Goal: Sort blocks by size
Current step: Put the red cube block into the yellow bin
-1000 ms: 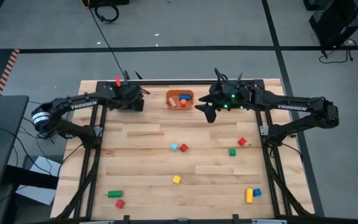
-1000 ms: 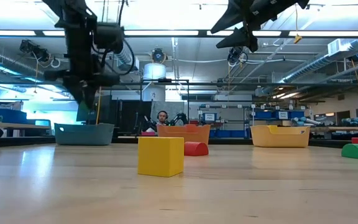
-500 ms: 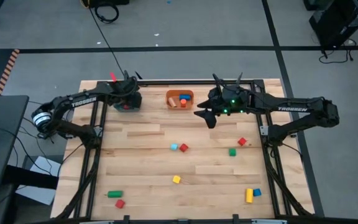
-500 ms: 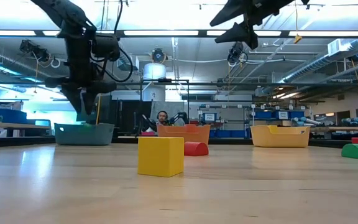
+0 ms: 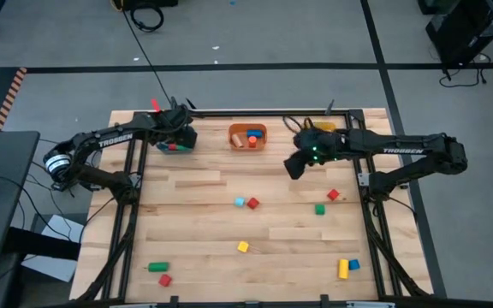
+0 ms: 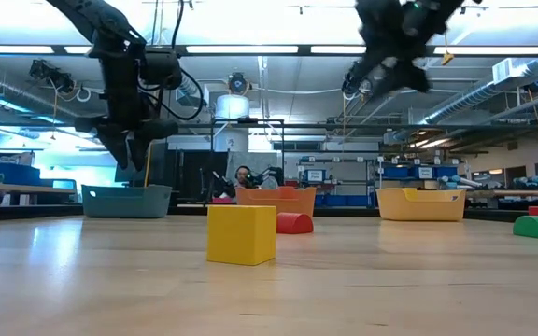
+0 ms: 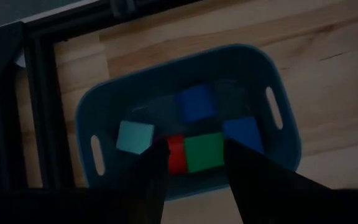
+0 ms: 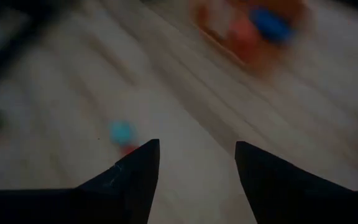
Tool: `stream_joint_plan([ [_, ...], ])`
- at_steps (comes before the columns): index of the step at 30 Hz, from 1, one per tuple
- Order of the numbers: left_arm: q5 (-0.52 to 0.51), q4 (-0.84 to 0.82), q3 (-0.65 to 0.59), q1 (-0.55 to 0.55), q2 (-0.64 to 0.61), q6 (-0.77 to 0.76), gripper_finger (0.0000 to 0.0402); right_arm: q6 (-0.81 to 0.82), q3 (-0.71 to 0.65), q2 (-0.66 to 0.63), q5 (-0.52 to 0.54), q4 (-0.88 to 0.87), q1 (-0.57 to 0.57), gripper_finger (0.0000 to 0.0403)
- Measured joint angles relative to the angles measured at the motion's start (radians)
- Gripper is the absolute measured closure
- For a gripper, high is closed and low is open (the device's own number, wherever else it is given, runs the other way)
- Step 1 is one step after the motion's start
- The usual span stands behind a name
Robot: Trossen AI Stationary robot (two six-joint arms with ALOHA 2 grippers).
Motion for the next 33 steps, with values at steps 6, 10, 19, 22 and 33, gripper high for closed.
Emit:
stream_joint_plan([
  [6, 0.001, 0.037, 0.000, 0.000, 0.000, 0.000, 0.0238, 0.276, 0.000, 0.000, 0.050, -0.386, 0.000, 0.0190],
  [10, 0.043, 0.050, 0.000, -0.002, 0.000, 0.000, 0.0238, 0.409, 0.000, 0.000, 0.043, -0.577, 0.019, 0.0188],
  [19, 0.097, 0.049, 0.000, -0.045, -0.007, 0.090, 0.0238, 0.438, -0.110, 0.001, -0.048, -0.604, 0.083, 0.0186],
  [22, 0.147, 0.050, 0.010, -0.096, -0.021, 0.165, 0.0238, 0.431, -0.177, 0.000, -0.058, -0.584, 0.101, 0.0190],
  [33, 0.149, 0.250, 0.079, -0.325, -0.124, 0.267, 0.0238, 0.304, -0.369, 0.000, -0.067, -0.388, 0.126, 0.0189],
])
